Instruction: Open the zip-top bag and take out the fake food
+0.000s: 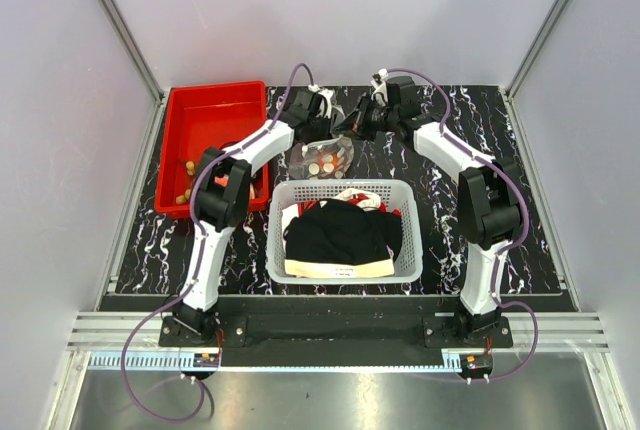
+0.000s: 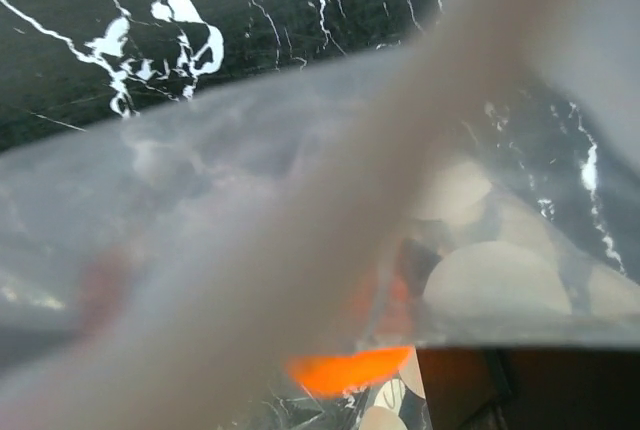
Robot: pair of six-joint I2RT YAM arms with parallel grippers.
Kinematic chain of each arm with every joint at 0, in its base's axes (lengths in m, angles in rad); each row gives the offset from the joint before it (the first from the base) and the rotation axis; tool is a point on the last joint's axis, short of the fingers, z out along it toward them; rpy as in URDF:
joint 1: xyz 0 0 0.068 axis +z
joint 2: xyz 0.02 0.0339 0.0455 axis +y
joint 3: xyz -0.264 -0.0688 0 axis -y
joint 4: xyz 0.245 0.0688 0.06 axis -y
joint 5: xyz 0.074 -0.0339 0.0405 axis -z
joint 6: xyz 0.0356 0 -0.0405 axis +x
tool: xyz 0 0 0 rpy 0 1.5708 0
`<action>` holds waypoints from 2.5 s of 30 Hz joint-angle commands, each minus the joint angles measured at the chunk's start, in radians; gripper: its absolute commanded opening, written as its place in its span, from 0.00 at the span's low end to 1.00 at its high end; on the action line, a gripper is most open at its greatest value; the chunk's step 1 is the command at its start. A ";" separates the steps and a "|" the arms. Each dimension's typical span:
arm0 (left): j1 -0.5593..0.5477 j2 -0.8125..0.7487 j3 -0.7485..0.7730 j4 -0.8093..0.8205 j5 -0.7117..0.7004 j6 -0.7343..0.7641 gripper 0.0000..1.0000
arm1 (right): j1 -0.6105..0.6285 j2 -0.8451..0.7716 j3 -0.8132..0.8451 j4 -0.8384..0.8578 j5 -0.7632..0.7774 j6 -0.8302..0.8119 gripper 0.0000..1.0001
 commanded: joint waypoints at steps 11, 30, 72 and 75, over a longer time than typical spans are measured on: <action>0.007 0.008 -0.106 0.014 -0.008 0.015 0.61 | -0.019 -0.067 -0.035 0.046 0.001 -0.038 0.00; 0.007 -0.256 -0.040 0.011 0.151 0.048 0.00 | 0.006 -0.067 0.019 -0.014 0.046 -0.090 0.00; 0.259 -0.794 -0.390 0.275 0.111 -0.175 0.00 | -0.092 -0.043 0.223 -0.109 0.162 -0.157 0.00; 0.341 -0.822 -0.511 0.268 0.012 -0.201 0.00 | -0.103 -0.052 0.242 -0.158 0.185 -0.209 0.00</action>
